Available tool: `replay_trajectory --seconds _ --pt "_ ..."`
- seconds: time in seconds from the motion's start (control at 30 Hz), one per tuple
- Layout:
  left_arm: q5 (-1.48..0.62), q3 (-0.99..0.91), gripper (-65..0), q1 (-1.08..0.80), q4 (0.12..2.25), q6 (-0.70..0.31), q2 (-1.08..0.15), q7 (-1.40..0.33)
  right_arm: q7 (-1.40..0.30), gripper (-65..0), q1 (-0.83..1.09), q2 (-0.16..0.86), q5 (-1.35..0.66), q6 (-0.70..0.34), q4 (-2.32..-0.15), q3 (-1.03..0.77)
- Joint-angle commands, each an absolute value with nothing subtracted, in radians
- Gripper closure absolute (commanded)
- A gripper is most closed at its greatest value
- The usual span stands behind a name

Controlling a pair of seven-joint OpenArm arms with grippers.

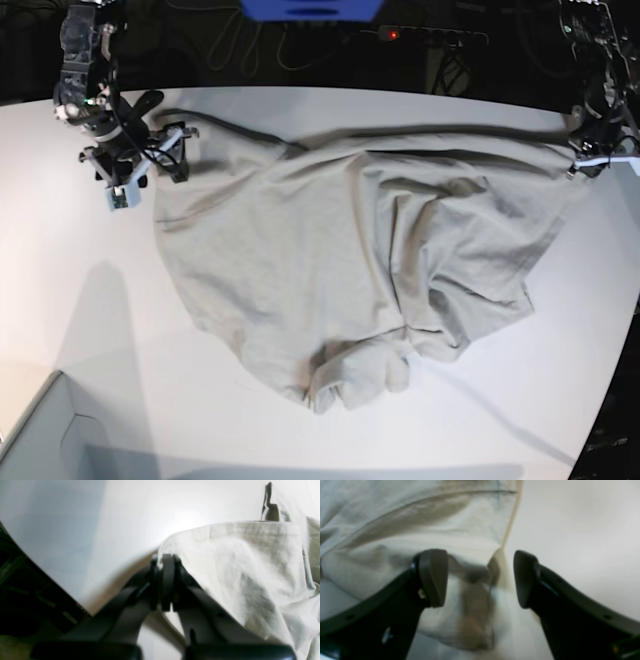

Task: Layout the t-shirt on the table in an organized manner, then fold the t-shirt properly
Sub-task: 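Lift the shirt by its corners with both grippers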

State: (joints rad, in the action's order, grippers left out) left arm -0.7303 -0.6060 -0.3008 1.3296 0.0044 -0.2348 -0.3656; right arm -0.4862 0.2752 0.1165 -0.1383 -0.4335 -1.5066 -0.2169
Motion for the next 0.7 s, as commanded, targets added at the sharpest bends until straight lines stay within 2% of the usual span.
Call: replay_trajectory --seconds 0.0,0.2,0.4,0.47,0.53,0.67 --pt "-0.733 -0.611 0.0 -0.297 1.345 0.001 -0.251 -0.346 -0.469 -41.5 0.272 0.125 -0.148 -0.440 -1.518 -0.208" --pt "-0.733 -0.611 0.0 -0.298 1.334 0.001 -0.251 -0.346 -0.469 -41.5 0.271 0.125 -0.148 -0.440 -1.508 -0.177" --pt "-0.733 -0.613 0.0 -0.303 1.334 0.001 -0.251 -0.346 -0.464 -41.3 0.229 0.127 -0.148 -0.440 -1.399 -0.185" --pt "-0.733 -0.613 0.0 -0.303 1.334 0.001 -0.251 -0.346 -0.464 -39.6 0.229 0.140 -0.148 -0.440 -1.389 -0.183" --pt "-0.733 -0.613 0.0 -0.305 1.334 0.001 -0.251 -0.346 -0.464 -31.8 0.236 0.151 -0.148 -0.441 -1.392 -0.176" --pt "-0.733 -0.615 0.0 -0.321 1.346 0.001 -0.249 -0.346 -0.467 0.0 0.240 0.156 -0.148 -0.441 -1.402 -0.163"
